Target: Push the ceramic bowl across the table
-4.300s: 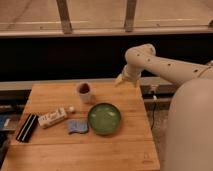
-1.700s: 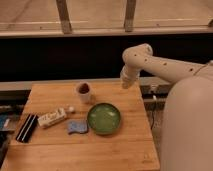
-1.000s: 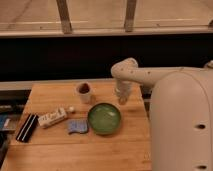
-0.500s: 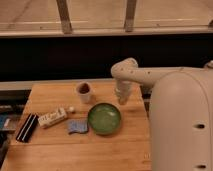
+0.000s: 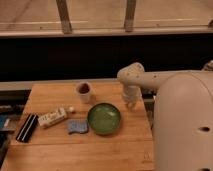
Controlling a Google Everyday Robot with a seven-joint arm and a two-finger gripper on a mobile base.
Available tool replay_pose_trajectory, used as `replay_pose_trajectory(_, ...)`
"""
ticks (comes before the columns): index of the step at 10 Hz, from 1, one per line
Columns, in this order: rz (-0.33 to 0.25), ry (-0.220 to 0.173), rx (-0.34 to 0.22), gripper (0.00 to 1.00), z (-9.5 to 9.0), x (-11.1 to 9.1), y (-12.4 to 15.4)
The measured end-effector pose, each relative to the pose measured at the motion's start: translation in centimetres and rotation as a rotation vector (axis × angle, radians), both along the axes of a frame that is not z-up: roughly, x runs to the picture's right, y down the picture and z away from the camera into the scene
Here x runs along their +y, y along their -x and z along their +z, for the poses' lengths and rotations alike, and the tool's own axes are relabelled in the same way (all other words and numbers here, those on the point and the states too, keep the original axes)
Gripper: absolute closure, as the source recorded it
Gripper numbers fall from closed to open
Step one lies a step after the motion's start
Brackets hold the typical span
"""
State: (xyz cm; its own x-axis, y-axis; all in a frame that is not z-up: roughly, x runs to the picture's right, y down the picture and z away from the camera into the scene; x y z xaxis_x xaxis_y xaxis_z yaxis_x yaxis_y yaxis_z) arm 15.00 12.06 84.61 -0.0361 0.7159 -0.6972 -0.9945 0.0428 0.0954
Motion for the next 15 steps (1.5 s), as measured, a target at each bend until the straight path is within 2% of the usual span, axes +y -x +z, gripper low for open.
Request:
replay_pose_trajectory(3, 0.002, 0.067, 0.017, 1.0, 1.8, 2.8, 0.0)
replay_pose_trajectory(5, -0.017, 0.113, 0.004, 1.0, 2.7, 4.3, 0.8)
replay_pose_trajectory(7, -0.055, 0.147, -0.036, 1.0, 2.7, 5.5, 2.6)
replay_pose_trajectory(9, -0.076, 0.148, -0.091, 1.0, 2.3, 5.6, 4.8)
replay_pose_trajectory(12, -0.116, 0.127, -0.198, 1.0, 1.0, 4.9, 8.9)
replay_pose_trajectory(15, -0.159, 0.129, -0.279, 1.0, 1.4, 4.7, 12.7)
